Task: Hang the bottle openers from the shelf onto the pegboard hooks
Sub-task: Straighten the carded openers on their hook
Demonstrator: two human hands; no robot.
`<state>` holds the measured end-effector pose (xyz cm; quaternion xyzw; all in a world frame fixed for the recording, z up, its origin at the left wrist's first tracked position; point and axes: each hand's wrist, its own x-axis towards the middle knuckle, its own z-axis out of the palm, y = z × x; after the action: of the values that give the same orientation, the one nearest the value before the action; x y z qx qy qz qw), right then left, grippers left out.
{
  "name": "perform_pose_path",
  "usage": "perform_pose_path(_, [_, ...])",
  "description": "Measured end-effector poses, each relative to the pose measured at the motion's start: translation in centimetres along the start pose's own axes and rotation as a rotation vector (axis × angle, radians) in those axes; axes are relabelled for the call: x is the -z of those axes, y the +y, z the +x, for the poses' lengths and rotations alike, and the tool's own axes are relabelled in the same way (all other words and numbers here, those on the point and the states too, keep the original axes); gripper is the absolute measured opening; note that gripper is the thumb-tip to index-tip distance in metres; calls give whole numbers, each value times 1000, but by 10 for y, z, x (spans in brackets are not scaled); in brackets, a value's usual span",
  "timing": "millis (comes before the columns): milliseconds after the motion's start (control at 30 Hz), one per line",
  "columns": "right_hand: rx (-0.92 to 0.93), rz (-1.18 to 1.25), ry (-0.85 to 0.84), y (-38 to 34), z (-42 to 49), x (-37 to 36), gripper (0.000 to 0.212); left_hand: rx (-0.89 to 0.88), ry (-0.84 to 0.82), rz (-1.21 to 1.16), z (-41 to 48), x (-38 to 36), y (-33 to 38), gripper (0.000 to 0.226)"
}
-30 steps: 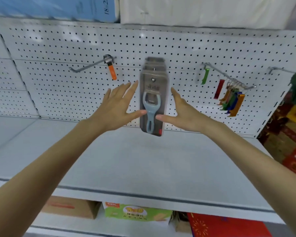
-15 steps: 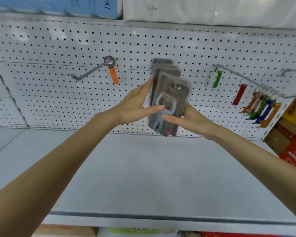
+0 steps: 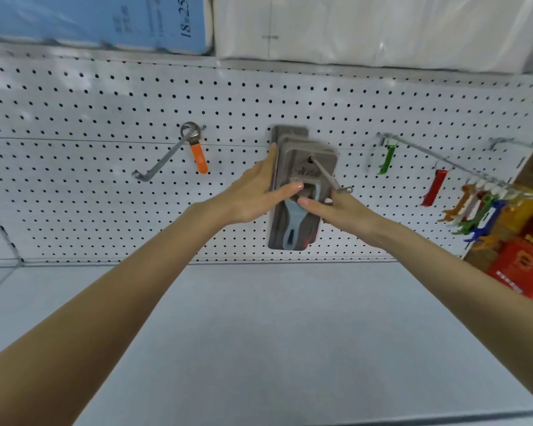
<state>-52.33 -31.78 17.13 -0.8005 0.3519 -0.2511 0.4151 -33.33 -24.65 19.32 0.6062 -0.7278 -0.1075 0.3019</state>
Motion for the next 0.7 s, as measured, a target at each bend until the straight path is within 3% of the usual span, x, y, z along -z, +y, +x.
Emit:
perform_pose_path(133, [-23, -29, -12, -4, 7, 3, 59, 42, -16, -4, 12, 0, -6, 90])
perform_pose_path(267, [-12, -48, -44, -9, 15, 10, 72, 24, -11, 21, 22, 2, -12, 86])
perform_pose_path(700, [-34, -55, -54, -13, 56, 10, 68, 176, 18, 119, 52, 5, -31, 89])
